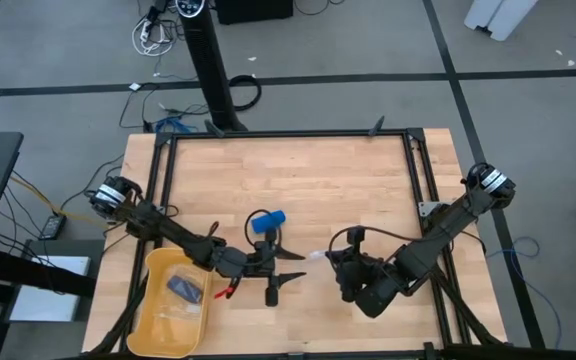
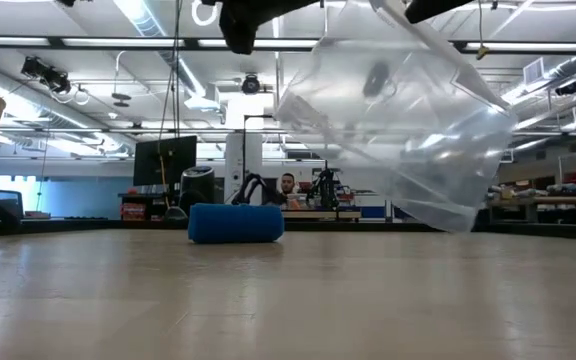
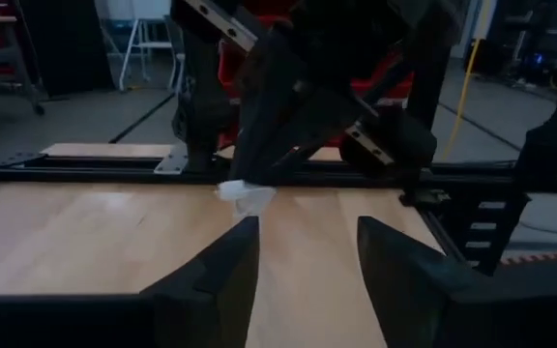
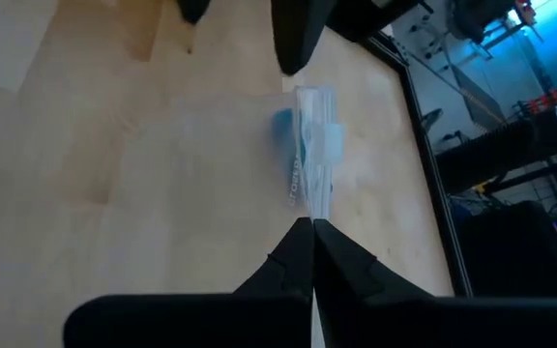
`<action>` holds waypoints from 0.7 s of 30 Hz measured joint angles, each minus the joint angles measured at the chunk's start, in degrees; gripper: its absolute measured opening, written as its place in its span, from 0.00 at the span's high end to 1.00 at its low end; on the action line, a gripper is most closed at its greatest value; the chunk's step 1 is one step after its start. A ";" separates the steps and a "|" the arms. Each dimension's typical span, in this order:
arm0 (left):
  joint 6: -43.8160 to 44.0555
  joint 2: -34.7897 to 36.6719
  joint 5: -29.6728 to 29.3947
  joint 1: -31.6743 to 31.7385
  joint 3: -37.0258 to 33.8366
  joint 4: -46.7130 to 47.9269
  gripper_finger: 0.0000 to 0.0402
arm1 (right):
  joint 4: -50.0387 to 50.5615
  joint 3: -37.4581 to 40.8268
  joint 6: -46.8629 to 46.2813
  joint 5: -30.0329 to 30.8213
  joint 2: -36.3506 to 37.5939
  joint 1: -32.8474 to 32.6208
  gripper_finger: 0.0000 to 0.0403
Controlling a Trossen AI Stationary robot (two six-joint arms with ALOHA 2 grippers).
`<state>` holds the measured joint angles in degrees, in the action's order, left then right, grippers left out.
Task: Roll bandage
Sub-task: Open the transparent zip bag
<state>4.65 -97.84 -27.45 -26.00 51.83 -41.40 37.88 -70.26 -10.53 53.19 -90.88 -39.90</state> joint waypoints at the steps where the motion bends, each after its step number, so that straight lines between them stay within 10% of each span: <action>1: 0.13 0.00 0.04 0.21 0.70 1.61 0.54 | -0.22 0.00 0.21 -0.01 -0.01 0.26 0.99; 21: -6.12 0.00 -11.03 -1.12 5.56 11.59 0.54 | -2.63 0.00 3.22 -0.11 0.05 1.16 1.00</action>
<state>-1.47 -97.84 -38.49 -27.13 57.39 -29.81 35.24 -70.26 -7.31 53.08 -90.83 -38.74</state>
